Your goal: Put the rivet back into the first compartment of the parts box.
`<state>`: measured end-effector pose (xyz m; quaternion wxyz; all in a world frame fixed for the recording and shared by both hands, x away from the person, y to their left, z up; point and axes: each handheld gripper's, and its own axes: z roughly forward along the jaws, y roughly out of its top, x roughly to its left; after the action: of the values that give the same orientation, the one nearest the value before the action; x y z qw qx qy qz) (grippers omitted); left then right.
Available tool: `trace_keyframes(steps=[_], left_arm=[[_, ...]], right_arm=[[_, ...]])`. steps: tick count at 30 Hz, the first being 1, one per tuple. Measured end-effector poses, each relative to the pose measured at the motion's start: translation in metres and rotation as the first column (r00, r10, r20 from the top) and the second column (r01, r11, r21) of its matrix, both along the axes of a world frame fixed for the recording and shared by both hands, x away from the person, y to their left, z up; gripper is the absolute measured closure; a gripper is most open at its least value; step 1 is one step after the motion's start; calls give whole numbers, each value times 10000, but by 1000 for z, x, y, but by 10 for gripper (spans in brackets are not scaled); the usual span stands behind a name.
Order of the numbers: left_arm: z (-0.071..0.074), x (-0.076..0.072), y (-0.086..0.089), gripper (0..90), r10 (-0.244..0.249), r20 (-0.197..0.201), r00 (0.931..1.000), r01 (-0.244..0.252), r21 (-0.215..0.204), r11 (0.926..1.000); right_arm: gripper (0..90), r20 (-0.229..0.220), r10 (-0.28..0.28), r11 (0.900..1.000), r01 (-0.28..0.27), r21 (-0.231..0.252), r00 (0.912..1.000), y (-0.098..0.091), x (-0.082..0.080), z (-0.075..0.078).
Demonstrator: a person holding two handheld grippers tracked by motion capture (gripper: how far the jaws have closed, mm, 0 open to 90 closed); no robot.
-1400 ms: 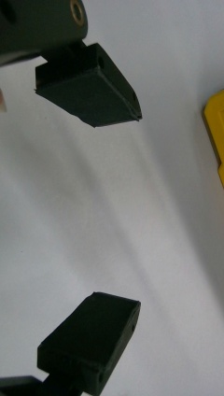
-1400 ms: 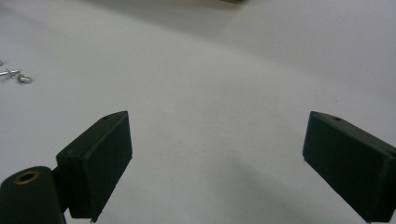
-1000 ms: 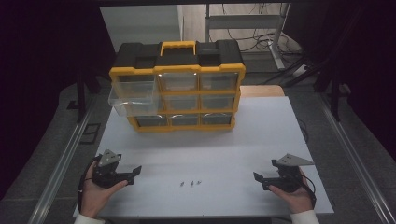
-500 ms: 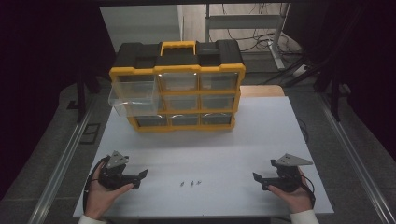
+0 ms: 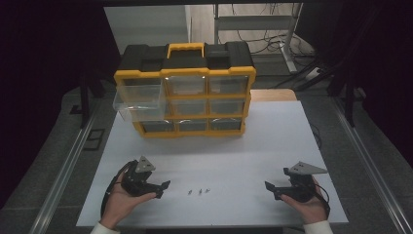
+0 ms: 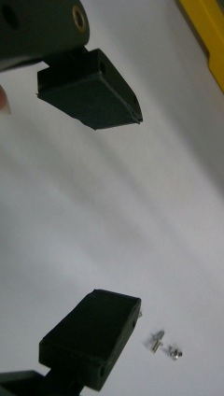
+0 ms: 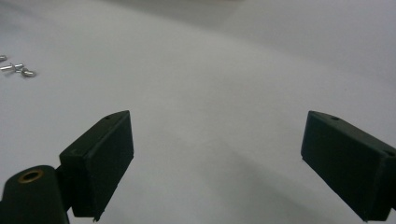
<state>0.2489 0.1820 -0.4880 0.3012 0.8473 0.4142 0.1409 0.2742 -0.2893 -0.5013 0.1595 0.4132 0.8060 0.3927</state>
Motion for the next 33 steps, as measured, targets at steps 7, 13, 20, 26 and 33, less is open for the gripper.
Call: trace_keyframes(steps=[7, 13, 20, 26, 33], left_arm=[[4, 6, -28, 125, -787, -206, 9967, 793, 320, 9963], [-3, 7, -48, 132, -1228, -578, 9907, 1262, 584, 9903], [-14, 12, -60, 170, -1320, -1050, 9857, 1408, 808, 9867], [-21, 15, -73, 229, -1419, -1356, 9806, 1555, 957, 9832], [-23, 16, -84, 308, -1470, -1460, 9783, 1669, 1352, 9767]], right_arm=[[97, -68, -137, 9999, 138, 89, 9999, -5, -4, 0], [98, -149, -197, 9998, 197, 32, 9997, -6, -6, -1], [99, -207, -212, 9998, 211, -63, 9996, -7, -6, -3], [98, -280, -204, 9997, 200, -150, 9994, -6, -6, -3], [99, -314, -285, 9995, 281, -136, 9991, -7, -5, -3]])
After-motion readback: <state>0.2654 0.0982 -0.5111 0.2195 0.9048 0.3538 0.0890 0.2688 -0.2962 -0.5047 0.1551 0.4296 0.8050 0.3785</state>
